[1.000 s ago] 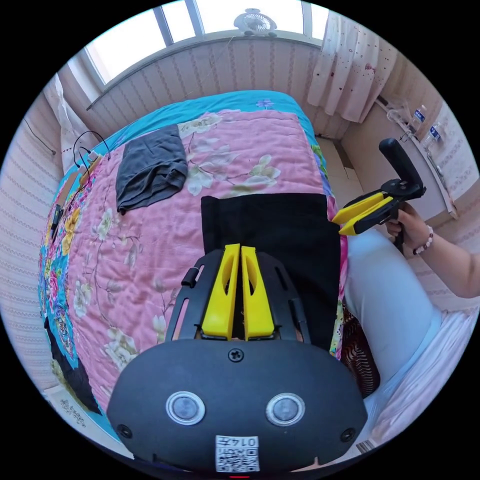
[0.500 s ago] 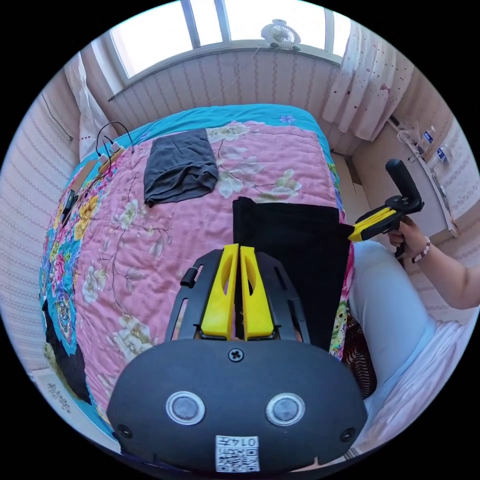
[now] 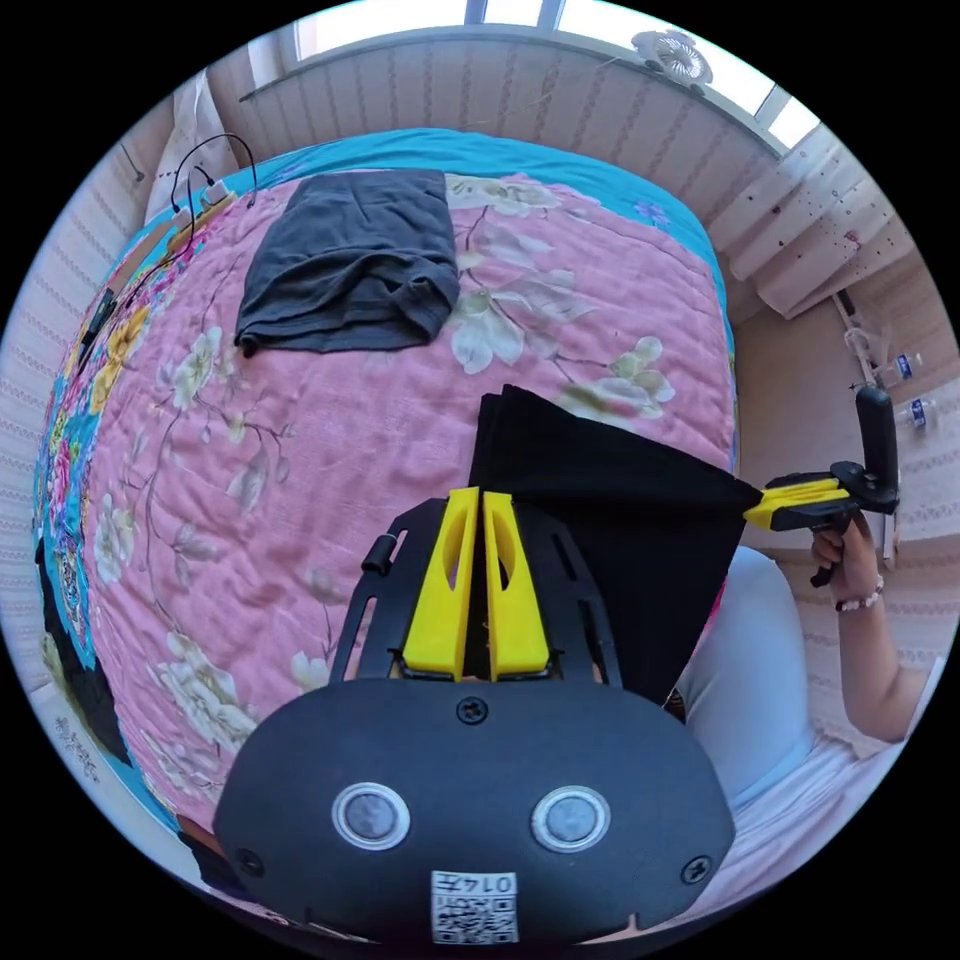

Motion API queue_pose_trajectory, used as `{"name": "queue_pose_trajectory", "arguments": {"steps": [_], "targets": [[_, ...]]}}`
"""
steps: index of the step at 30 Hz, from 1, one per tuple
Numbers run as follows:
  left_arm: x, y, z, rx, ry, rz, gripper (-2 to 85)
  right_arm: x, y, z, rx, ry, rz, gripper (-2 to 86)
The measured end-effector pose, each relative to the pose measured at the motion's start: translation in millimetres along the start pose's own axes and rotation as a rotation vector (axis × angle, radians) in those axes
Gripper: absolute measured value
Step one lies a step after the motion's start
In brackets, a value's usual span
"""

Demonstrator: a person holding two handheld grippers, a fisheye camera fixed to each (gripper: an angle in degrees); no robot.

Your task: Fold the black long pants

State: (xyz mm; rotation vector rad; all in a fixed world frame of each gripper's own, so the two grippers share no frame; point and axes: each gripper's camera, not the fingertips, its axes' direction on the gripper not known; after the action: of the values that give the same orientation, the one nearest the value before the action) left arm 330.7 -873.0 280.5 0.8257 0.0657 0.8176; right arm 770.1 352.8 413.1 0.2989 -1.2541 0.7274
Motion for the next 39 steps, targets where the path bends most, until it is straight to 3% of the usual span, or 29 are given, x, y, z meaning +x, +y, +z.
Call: {"name": "queue_pose_trajectory", "arguments": {"steps": [6, 12, 16, 20, 24, 31, 35, 39], "targets": [[-9.6, 62.1, -65.5, 0.129, -0.177, 0.09, -0.2, -20.5, 22.7, 40.1, 0.044, 0.123, -0.002, 0.3], [-28.6, 247.0, -151.0, 0.23, -0.316, 0.014, -0.3, -75.7, 39.9, 93.4, 0.06, 0.396, -0.139, -0.1], [-30.1, 406.1, -173.6, 0.148, -0.188, -0.208, -0.5, -119.6, 52.6, 137.0, 0.065, 0.407, -0.287, -0.3], [1.3, 530.5, -183.3, 0.185, -0.084, -0.401, -0.9, -203.6, 68.7, 254.2, -0.22, 0.317, -0.604, -0.3], [17.1, 570.6, -184.0, 0.224, -0.058, -0.503, -1.0, -295.3, 101.6, 380.3, -0.452, 0.149, -0.834, -0.4], [6.8, 566.2, -176.7, 0.207, -0.099, -0.511, -1.0, -423.3, 175.2, 593.2, -0.7, 0.356, -1.134, -0.4], [10.3, 580.3, -161.3, 0.168, -0.098, -0.534, -1.0, -444.0, 197.6, 686.6, -0.723, 0.547, -1.177, -0.5], [16.8, 592.3, -161.9, 0.193, -0.125, -0.544, -1.0, -436.1, 209.4, 751.4, -0.785, 0.606, -1.12, -0.7]]}}
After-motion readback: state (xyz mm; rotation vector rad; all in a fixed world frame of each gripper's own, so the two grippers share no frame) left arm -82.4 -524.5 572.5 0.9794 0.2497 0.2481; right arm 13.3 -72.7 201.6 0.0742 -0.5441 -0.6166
